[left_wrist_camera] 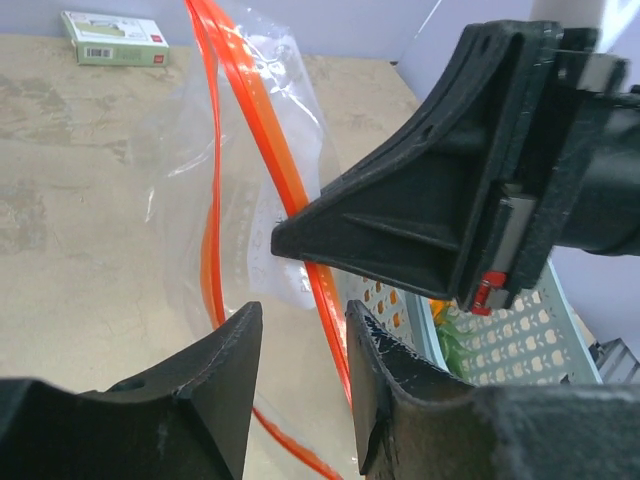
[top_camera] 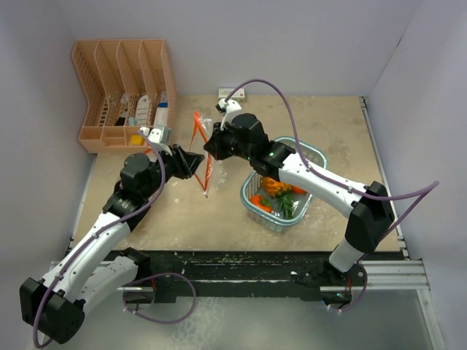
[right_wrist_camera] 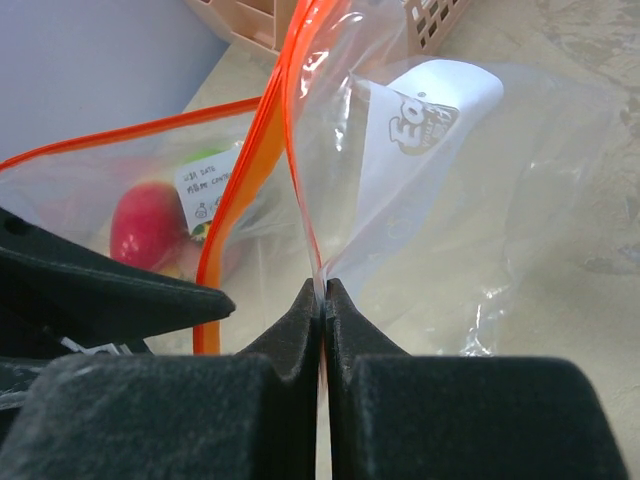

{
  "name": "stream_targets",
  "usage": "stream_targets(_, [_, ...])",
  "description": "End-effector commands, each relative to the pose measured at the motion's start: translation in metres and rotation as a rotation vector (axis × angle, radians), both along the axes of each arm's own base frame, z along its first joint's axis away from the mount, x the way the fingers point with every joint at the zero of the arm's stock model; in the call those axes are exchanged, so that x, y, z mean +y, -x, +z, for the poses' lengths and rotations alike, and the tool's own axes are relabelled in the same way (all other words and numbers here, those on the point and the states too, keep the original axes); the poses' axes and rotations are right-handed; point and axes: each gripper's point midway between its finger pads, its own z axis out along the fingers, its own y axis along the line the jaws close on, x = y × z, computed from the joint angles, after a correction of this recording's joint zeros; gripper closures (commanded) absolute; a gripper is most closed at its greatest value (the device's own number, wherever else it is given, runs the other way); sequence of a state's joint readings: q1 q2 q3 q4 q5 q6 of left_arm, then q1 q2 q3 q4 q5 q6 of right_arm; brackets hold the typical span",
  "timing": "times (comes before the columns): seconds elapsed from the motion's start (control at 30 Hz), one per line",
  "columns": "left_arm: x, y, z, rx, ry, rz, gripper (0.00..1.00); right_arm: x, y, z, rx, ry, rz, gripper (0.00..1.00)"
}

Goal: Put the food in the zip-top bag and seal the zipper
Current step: Open the zipper of the food storage bag.

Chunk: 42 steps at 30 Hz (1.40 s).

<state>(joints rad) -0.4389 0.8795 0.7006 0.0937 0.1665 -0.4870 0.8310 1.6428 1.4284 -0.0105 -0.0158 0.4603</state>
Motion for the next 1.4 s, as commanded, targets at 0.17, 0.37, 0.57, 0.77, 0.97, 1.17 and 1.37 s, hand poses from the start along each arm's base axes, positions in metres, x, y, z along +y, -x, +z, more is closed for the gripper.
stream_targets(0.17, [0.012, 0.028, 0.058, -0.156, 0.054, -0.011, 0.44, -0.001, -0.003, 0.029, -0.062, -0.04, -0.015, 1.0])
stream_targets(0.37, [0.021, 0.011, 0.021, -0.041, -0.046, 0.064, 0.39, -0.001, -0.002, 0.032, -0.066, -0.041, -0.011, 1.0])
stream_targets(0.57, [0.009, -0.003, -0.01, 0.032, -0.007, 0.058, 0.38, 0.001, -0.001, 0.036, -0.072, -0.042, 0.0, 1.0])
stream_targets(0.77, [0.011, -0.017, -0.021, 0.047, -0.012, 0.102, 0.39, -0.001, 0.0, 0.039, -0.078, -0.043, 0.001, 1.0])
stream_targets(0.97, [0.008, -0.022, -0.04, 0.076, -0.038, 0.1, 0.74, -0.004, 0.002, 0.041, -0.081, -0.041, -0.002, 1.0])
stream_targets(1.17, [0.044, -0.018, -0.038, 0.109, -0.158, 0.248, 1.0, -0.032, 0.003, 0.023, -0.049, 0.039, -0.092, 1.0])
stream_targets(1.37, [0.093, -0.003, -0.007, 0.054, -0.305, 0.411, 1.0, -0.092, -0.006, 0.0, -0.028, 0.225, -0.339, 1.0])
